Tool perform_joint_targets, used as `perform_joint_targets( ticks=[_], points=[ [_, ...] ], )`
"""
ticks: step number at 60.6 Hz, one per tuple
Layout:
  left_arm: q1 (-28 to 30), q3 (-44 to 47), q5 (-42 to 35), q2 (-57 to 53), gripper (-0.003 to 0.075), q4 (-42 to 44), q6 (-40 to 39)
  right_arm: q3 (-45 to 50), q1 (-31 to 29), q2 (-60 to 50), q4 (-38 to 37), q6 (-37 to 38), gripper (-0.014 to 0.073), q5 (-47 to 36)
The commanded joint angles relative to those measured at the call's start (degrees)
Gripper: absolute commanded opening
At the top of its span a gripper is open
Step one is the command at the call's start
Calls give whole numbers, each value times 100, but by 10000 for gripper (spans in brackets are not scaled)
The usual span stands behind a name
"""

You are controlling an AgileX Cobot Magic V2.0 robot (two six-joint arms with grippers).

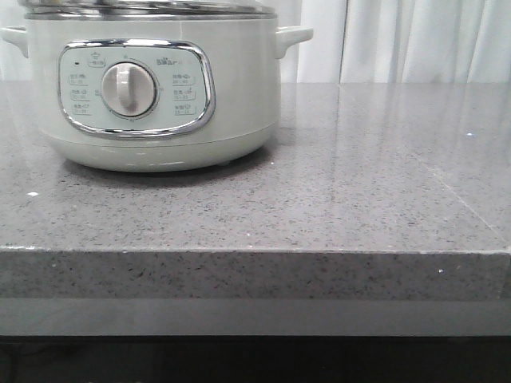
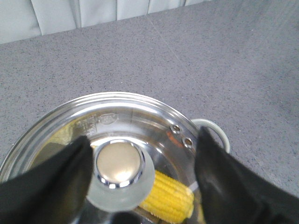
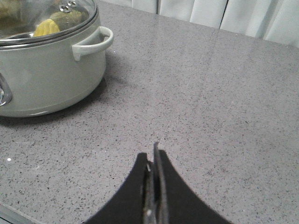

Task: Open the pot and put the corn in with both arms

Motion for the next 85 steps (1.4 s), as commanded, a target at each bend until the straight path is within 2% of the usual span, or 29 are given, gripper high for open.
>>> perform_joint_targets(
  ticks=[1, 4, 10, 21, 41, 55, 67, 85],
  points=[
    [-21, 282, -632, -603, 291, -117, 76, -156, -28, -20, -24, -39, -64, -418],
    [-21, 755, -823, -929, 214, -117, 102, -111, -28, -36, -24, -39, -64, -461],
    [-21, 1447, -1191, -1480, 110, -117, 155, 93, -28, -231, -24, -39, -64, -679],
    [-21, 2767, -1889, -2592, -19, -65, 191, 578, -28, -928, -13, -35, -64, -1006],
    [-21, 5559, -2865, -4999, -18, -102, 191, 1228, -28, -2290, -5, -35, -64, -954],
    [-21, 7183, -3354, -6850, -18, -102, 191, 1271, -28, -2530, 0, -35, -64, -843],
    [-21, 7646, -3366, -7823, -18, -102, 191, 1271, -28, -2530, 0, -35, -64, -843],
    [-21, 7646, -3355, -7929, -18, -102, 191, 1271, -28, -2530, 0, -35, -64, -843]
  ],
)
